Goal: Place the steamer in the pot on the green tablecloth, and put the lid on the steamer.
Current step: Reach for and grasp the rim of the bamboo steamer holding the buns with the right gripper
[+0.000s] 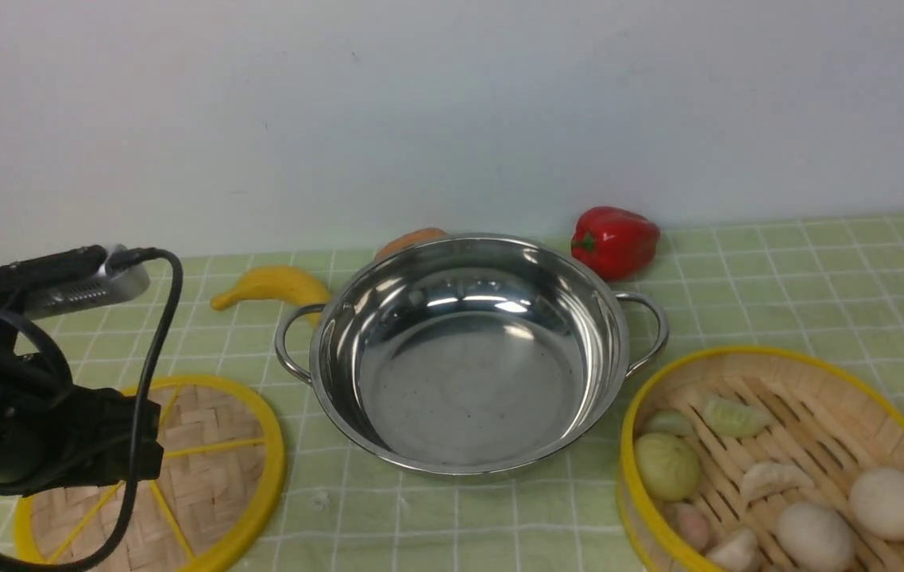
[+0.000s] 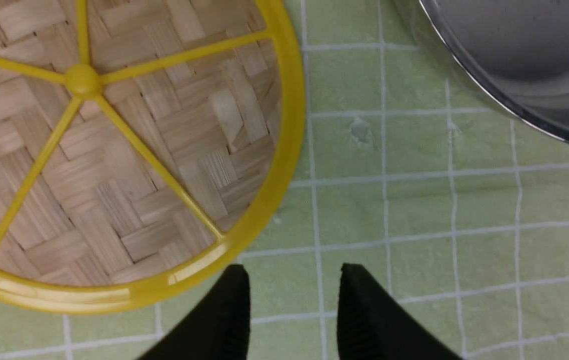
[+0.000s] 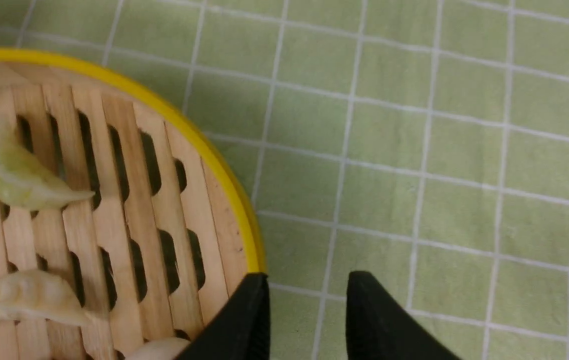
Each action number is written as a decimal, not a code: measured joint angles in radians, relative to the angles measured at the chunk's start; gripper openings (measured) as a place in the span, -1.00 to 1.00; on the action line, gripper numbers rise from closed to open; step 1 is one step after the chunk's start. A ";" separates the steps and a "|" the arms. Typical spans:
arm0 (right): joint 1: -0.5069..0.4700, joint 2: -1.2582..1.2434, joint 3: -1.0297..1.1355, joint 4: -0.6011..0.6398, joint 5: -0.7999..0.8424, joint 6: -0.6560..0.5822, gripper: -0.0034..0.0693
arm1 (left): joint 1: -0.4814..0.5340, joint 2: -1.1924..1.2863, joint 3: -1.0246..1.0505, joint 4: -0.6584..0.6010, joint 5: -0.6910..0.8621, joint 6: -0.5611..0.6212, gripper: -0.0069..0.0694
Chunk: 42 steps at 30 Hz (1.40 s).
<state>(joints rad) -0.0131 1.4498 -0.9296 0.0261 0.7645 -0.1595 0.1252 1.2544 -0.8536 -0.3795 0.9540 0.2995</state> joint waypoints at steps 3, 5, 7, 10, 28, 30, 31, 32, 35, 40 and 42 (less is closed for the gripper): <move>0.000 0.067 0.000 0.042 -0.001 -0.097 -0.24 | 0.000 0.003 0.000 0.000 -0.017 0.004 -0.18; 0.000 0.090 0.000 0.067 -0.001 -0.135 -0.24 | 0.000 0.003 0.000 0.000 -0.018 0.006 -0.18; 0.000 0.110 0.000 0.091 -0.002 -0.182 -0.24 | 0.000 0.003 0.000 0.000 -0.019 0.007 -0.18; 0.000 0.130 0.000 0.123 -0.007 -0.229 -0.24 | 0.000 0.003 0.000 0.000 -0.020 0.030 -0.18; 0.000 0.253 -0.001 0.119 -0.067 -0.171 -0.41 | 0.000 0.003 0.000 0.000 -0.042 0.052 -0.18; 0.000 0.253 -0.001 0.097 -0.065 -0.153 -0.58 | 0.000 0.003 0.000 0.000 -0.042 0.052 -0.18; 0.000 0.253 -0.003 0.091 -0.061 -0.142 -0.65 | 0.000 0.003 0.000 0.000 -0.043 0.052 -0.18; 0.000 0.253 -0.003 0.090 -0.059 -0.135 -0.68 | 0.000 0.003 0.000 0.000 -0.043 0.052 -0.18; 0.000 0.257 -0.008 0.069 -0.043 -0.130 -0.72 | 0.000 0.003 0.000 0.000 -0.044 0.052 -0.18; 0.000 0.257 -0.008 0.050 -0.032 -0.105 -0.72 | 0.000 0.003 0.000 0.000 -0.044 0.052 -0.18; 0.000 0.257 -0.009 0.033 -0.019 -0.078 -0.72 | 0.000 0.003 0.000 0.000 -0.044 0.052 -0.18</move>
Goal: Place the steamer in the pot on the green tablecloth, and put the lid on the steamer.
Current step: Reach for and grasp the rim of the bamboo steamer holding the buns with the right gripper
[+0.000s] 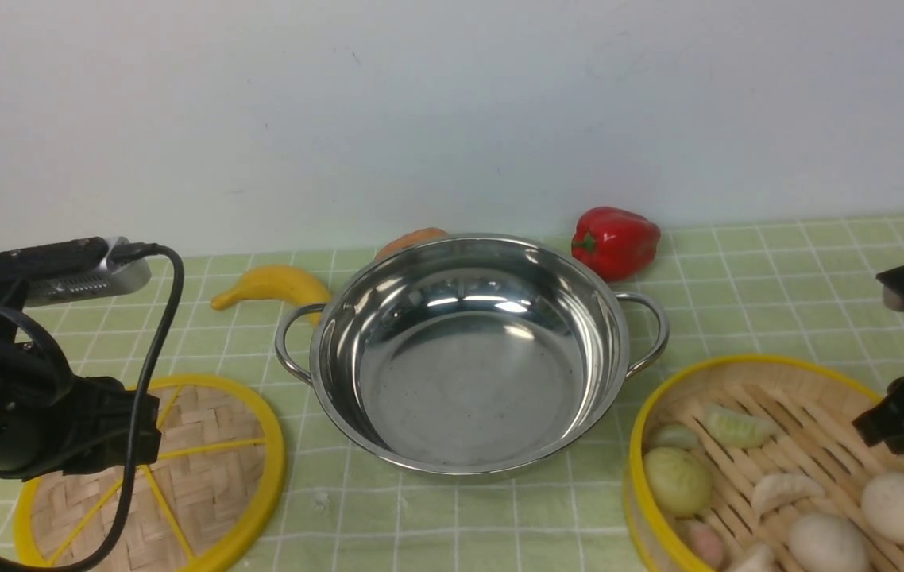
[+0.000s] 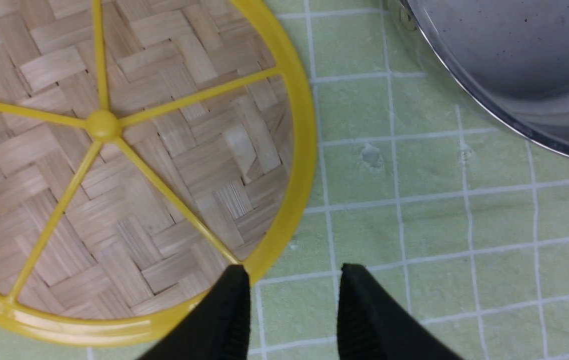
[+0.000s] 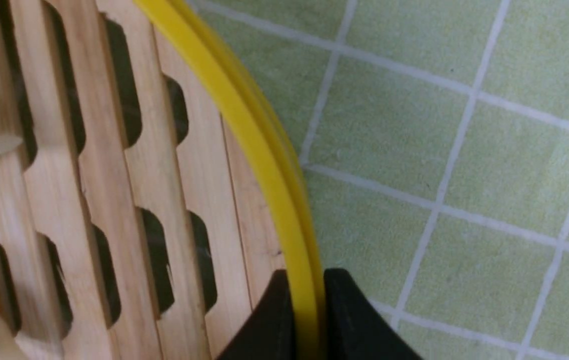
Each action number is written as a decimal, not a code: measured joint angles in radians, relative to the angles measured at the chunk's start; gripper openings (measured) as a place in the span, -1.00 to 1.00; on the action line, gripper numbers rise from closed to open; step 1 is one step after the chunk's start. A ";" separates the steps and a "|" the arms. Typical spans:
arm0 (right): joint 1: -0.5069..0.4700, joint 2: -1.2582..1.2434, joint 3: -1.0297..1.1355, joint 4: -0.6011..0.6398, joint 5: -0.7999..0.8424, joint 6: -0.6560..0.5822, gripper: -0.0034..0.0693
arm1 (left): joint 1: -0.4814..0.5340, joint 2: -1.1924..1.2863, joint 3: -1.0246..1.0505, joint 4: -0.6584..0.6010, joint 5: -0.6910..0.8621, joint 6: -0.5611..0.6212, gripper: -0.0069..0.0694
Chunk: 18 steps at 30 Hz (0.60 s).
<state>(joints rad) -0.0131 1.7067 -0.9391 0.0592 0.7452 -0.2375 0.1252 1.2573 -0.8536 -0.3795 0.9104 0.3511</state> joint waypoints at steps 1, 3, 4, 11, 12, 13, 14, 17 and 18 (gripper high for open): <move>0.000 0.000 -0.001 -0.021 0.014 0.022 -0.72 | 0.000 0.000 0.000 0.000 0.000 0.000 -0.18; 0.000 -0.001 -0.003 -0.059 0.047 0.062 -0.72 | 0.000 0.000 0.000 0.000 0.000 0.000 -0.18; 0.000 -0.002 -0.003 -0.059 0.051 0.066 -0.72 | 0.000 0.000 0.000 0.000 0.000 0.000 -0.18; 0.000 -0.007 -0.008 -0.100 0.118 0.144 -0.73 | 0.000 0.000 0.000 0.000 0.000 0.001 -0.18; 0.000 -0.008 -0.008 -0.101 0.119 0.144 -0.73 | 0.000 0.000 0.000 0.000 0.000 0.001 -0.18; 0.000 -0.011 -0.008 -0.101 0.132 0.149 -0.73 | 0.000 0.000 0.000 0.000 0.000 0.001 -0.18; 0.000 -0.014 -0.008 -0.102 0.147 0.153 -0.73 | 0.000 0.000 0.000 0.000 0.000 0.001 -0.18; 0.000 -0.040 -0.032 -0.110 0.239 0.156 -0.73 | 0.000 0.000 0.000 0.000 0.000 0.001 -0.18; 0.000 -0.042 -0.035 -0.110 0.245 0.156 -0.73 | 0.000 0.000 0.000 0.000 0.000 0.001 -0.18</move>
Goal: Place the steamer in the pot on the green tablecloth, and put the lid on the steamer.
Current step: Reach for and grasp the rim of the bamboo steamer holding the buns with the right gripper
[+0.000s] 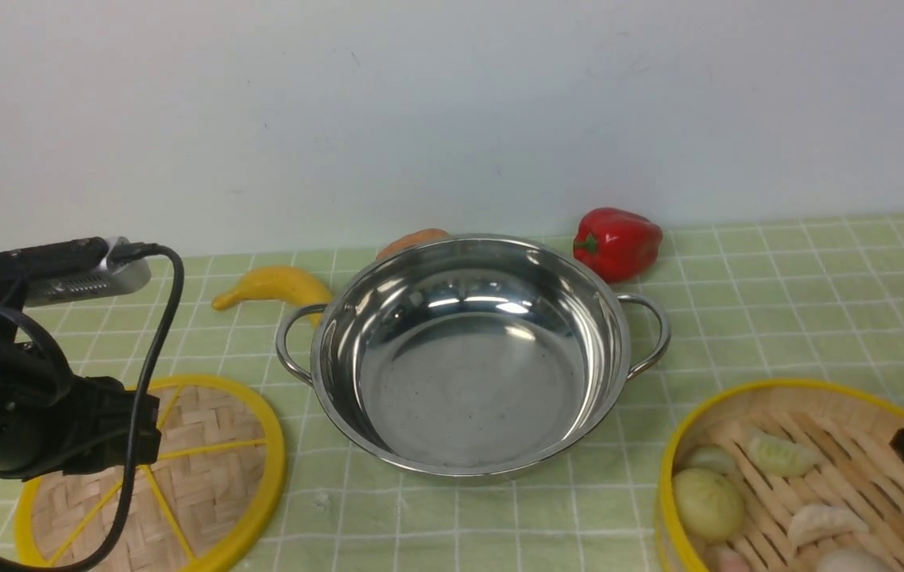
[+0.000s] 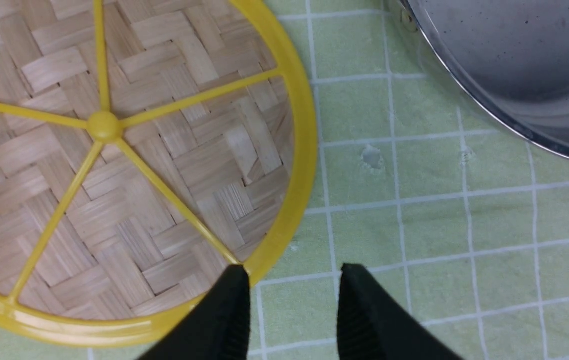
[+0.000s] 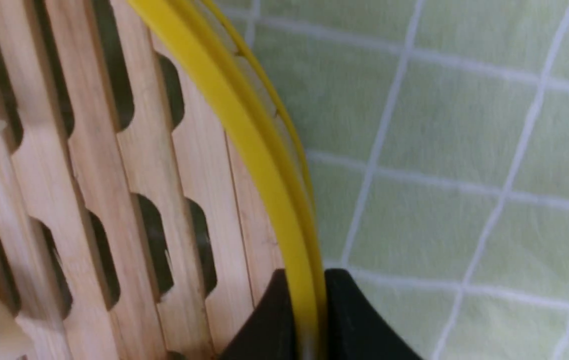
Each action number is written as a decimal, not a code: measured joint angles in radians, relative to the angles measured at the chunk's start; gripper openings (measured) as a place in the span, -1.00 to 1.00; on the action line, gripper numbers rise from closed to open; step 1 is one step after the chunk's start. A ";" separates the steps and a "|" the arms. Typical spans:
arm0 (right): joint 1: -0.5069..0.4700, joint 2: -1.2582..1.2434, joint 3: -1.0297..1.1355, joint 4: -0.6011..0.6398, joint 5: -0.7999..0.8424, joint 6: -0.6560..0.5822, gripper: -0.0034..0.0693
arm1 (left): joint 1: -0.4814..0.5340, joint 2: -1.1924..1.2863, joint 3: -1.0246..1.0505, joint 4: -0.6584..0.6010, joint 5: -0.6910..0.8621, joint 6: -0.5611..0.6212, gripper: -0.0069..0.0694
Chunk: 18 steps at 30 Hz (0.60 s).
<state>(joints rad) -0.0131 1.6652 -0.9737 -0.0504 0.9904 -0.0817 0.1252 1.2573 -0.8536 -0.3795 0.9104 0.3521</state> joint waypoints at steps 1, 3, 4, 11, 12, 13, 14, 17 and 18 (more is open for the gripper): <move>0.000 -0.009 -0.016 -0.003 0.029 -0.001 -0.73 | 0.000 0.000 0.000 0.000 0.000 0.000 -0.18; 0.000 -0.033 -0.074 -0.012 0.104 -0.007 -0.71 | 0.000 0.000 0.000 0.000 0.000 0.000 -0.18; 0.000 -0.038 -0.098 -0.012 0.128 -0.008 -0.69 | 0.000 0.000 0.000 0.000 0.000 0.000 -0.18; 0.000 -0.056 -0.306 -0.001 0.237 -0.031 -0.69 | 0.000 0.000 0.000 0.000 0.000 0.001 -0.18; 0.000 -0.056 -0.343 0.006 0.241 -0.036 -0.69 | 0.000 0.000 0.000 0.000 0.000 0.003 -0.18; 0.000 -0.056 -0.381 0.019 0.241 -0.040 -0.69 | 0.000 0.000 0.000 0.000 0.000 0.005 -0.18; 0.000 -0.056 -0.419 0.037 0.241 -0.043 -0.69 | 0.000 0.000 0.000 0.000 0.000 0.006 -0.18; 0.007 -0.050 -0.527 0.116 0.242 -0.057 -0.69 | 0.000 0.000 0.000 0.000 0.000 0.006 -0.18; 0.009 -0.048 -0.534 0.122 0.242 -0.057 -0.69 | 0.000 0.000 0.000 0.000 0.000 0.006 -0.18</move>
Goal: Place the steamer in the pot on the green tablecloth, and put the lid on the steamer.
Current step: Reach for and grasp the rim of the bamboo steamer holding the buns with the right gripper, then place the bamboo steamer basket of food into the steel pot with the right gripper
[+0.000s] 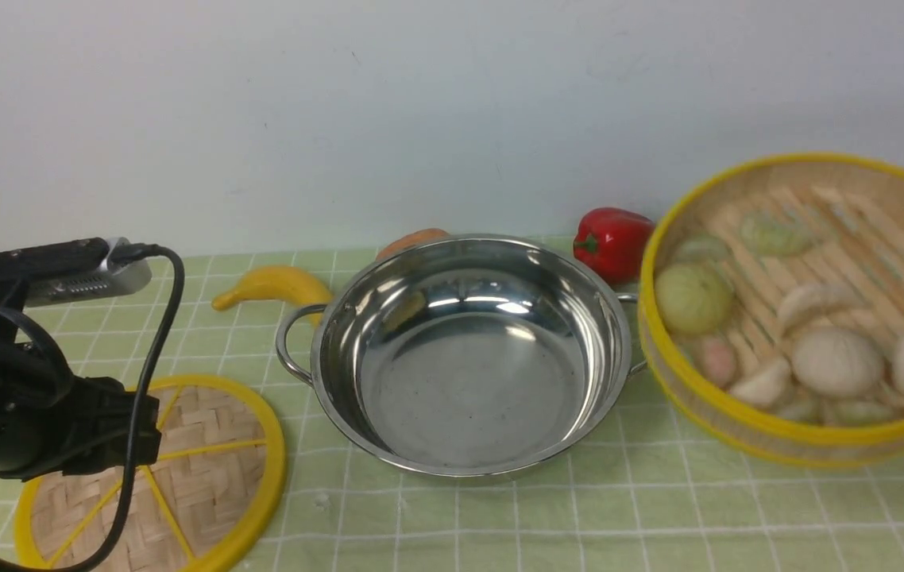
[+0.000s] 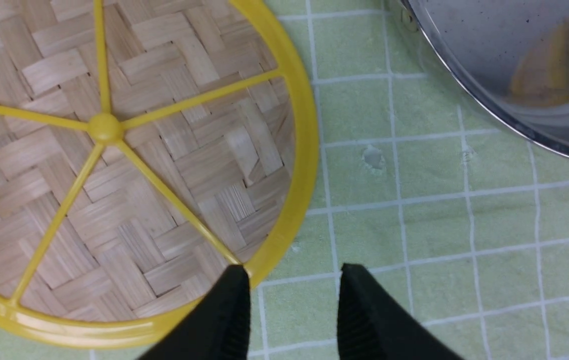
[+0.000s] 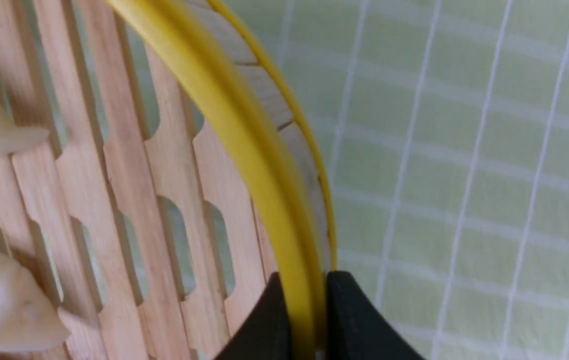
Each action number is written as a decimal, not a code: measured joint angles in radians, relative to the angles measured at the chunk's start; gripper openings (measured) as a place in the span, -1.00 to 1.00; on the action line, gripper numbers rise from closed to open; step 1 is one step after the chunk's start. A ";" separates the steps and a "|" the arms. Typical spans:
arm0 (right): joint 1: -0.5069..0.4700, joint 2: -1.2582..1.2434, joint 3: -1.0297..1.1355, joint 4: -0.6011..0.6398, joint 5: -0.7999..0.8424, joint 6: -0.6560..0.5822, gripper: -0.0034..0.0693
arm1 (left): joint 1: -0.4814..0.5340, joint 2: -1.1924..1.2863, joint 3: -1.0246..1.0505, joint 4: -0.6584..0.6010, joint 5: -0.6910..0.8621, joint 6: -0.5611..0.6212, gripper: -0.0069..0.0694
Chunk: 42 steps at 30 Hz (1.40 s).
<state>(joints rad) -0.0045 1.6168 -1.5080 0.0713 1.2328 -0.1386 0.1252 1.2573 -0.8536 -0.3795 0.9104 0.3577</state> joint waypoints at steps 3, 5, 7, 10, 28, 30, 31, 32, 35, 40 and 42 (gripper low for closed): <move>0.071 0.067 -0.133 0.070 0.001 0.002 -0.69 | 0.000 0.000 0.000 0.000 0.000 0.000 -0.18; 0.134 0.136 -0.209 0.082 0.003 0.021 -0.69 | 0.000 0.000 0.000 0.000 0.000 0.000 -0.18; 0.179 0.204 -0.271 0.085 0.005 0.041 -0.69 | 0.000 0.000 0.000 0.000 0.000 0.000 -0.18; 0.271 0.347 -0.396 0.090 0.008 0.085 -0.69 | 0.000 0.000 0.000 0.000 0.000 0.000 -0.18; 0.429 0.737 -0.615 0.085 -0.001 0.131 -0.69 | 0.000 0.000 0.000 0.000 0.000 0.001 -0.18; 0.430 0.748 -0.617 0.092 -0.004 0.132 -0.69 | 0.000 0.000 0.000 0.000 -0.002 0.001 -0.18; 0.430 0.750 -0.617 0.095 -0.004 0.139 -0.70 | 0.000 0.000 0.000 0.000 -0.002 0.001 -0.18; 0.430 0.752 -0.617 0.095 -0.004 0.139 -0.70 | 0.000 0.000 0.000 0.000 -0.004 0.001 -0.18; 0.430 0.756 -0.617 0.098 -0.004 0.139 -0.66 | 0.000 0.000 0.000 0.000 -0.021 0.001 -0.18; 0.430 0.756 -0.617 0.111 -0.003 0.139 -0.29 | 0.000 0.000 0.000 0.000 -0.060 -0.025 -0.18; 0.431 0.755 -0.617 0.115 -0.003 0.139 -0.08 | 0.000 0.000 0.000 0.010 -0.076 -0.050 -0.18</move>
<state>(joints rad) 0.4267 2.3713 -2.1250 0.1864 1.2295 0.0000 0.1252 1.2573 -0.8536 -0.3691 0.8343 0.3076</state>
